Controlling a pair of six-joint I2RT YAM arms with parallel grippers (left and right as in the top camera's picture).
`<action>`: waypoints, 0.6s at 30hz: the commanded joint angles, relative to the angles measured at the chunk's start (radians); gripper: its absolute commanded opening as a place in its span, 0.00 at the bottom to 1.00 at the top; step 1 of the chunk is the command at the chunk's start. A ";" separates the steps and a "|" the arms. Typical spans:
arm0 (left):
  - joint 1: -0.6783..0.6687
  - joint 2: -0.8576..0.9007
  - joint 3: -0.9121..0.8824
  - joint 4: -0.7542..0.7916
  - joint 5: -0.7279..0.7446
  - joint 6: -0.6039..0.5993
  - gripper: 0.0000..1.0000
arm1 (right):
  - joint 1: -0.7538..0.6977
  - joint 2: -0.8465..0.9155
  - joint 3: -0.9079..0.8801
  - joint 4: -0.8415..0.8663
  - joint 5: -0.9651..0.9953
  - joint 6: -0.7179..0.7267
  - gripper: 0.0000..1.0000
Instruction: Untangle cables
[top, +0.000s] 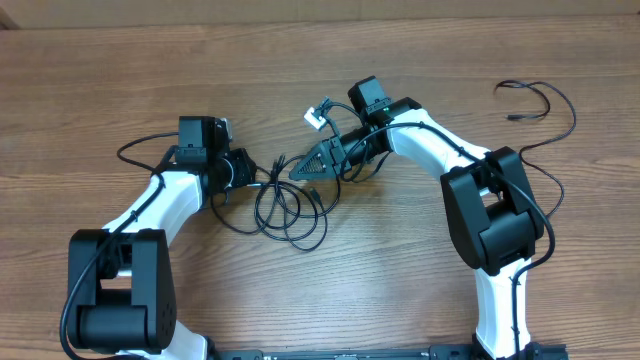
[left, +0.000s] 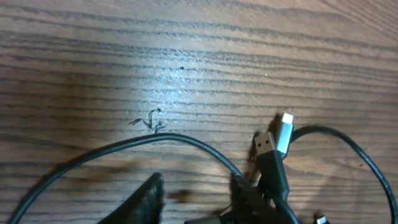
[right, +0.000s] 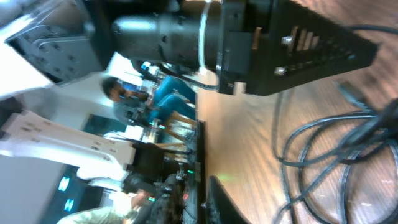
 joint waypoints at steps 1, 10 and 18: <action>0.000 0.008 -0.008 -0.003 0.020 0.041 0.47 | 0.003 -0.031 0.006 0.004 0.087 -0.001 0.15; 0.000 0.008 -0.008 -0.124 0.143 0.092 0.41 | 0.053 -0.031 0.006 0.059 0.397 0.239 0.18; 0.000 0.029 -0.008 -0.227 0.142 0.150 0.37 | 0.153 -0.031 0.006 0.102 0.718 0.341 0.22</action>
